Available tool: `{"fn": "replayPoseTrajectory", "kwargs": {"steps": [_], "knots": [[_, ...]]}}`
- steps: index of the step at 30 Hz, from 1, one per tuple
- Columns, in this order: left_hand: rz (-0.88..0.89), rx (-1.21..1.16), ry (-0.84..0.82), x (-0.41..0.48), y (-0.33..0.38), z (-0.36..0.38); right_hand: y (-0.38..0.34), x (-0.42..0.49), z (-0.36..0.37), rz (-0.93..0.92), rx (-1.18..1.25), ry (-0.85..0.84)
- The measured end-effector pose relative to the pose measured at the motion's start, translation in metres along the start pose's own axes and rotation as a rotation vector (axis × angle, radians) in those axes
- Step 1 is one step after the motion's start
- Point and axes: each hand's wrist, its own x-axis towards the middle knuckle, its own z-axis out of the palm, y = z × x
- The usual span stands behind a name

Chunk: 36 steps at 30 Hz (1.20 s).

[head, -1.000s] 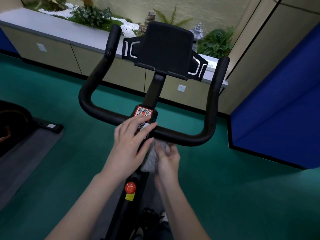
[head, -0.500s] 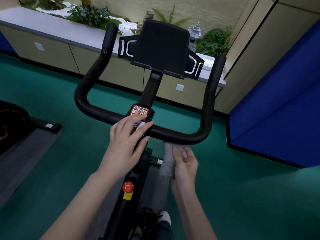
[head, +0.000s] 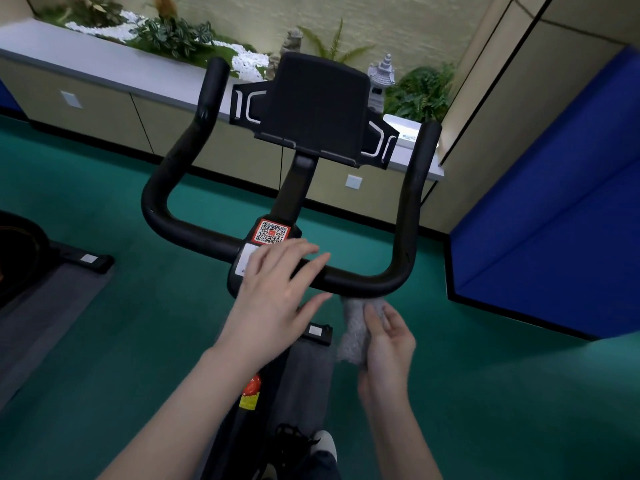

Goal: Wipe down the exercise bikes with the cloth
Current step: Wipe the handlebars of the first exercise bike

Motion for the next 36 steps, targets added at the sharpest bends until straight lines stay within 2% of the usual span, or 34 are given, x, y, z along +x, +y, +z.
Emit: {"fn": "replayPoseTrajectory", "kwargs": {"steps": [3, 6, 9, 12, 15, 18, 20, 23, 25, 28, 31, 34, 36], "knots": [[0.032, 0.003, -0.028, 0.005, 0.006, 0.010, -0.018, -0.001, -0.012, -0.097, 0.027, 0.154], [0.013, 0.020, -0.015, 0.006, 0.006, 0.018, -0.046, -0.003, -0.021, -0.403, -0.161, 0.233], [-0.008, 0.005, 0.039, 0.008, 0.007, 0.021, -0.068, 0.000, -0.011, -0.781, -0.564, 0.081], [-0.015, -0.012, 0.060, 0.008, 0.006, 0.022, -0.080, 0.013, 0.007, -0.992, -0.980, -0.175], [-0.011, -0.022, 0.065, 0.007, 0.005, 0.023, -0.092, 0.024, 0.027, -0.985, -1.265, -0.439], [-0.016, -0.028, 0.069, 0.008, 0.005, 0.023, -0.104, 0.035, 0.042, -0.761, -1.546, -0.646], [-0.019, -0.032, 0.075, 0.008, 0.006, 0.023, -0.113, 0.040, 0.051, -0.675, -1.714, -0.707], [-0.017, -0.042, 0.085, 0.007, 0.005, 0.023, -0.129, 0.046, 0.055, -0.656, -1.832, -0.651], [-0.013, -0.047, 0.091, 0.007, 0.004, 0.022, -0.133, 0.050, 0.053, -0.677, -1.810, -0.618], [-0.014, -0.049, 0.093, 0.006, 0.003, 0.023, -0.128, 0.044, 0.057, -0.660, -1.674, -0.735], [-0.021, -0.054, 0.087, 0.007, 0.003, 0.024, -0.126, 0.048, 0.062, -0.599, -1.749, -0.818], [-0.025, -0.069, 0.084, 0.006, 0.003, 0.023, -0.137, 0.062, 0.060, -0.627, -1.862, -0.735], [-0.031, -0.072, 0.085, 0.006, 0.003, 0.023, -0.139, 0.068, 0.050, -0.746, -1.778, -0.629]]}}
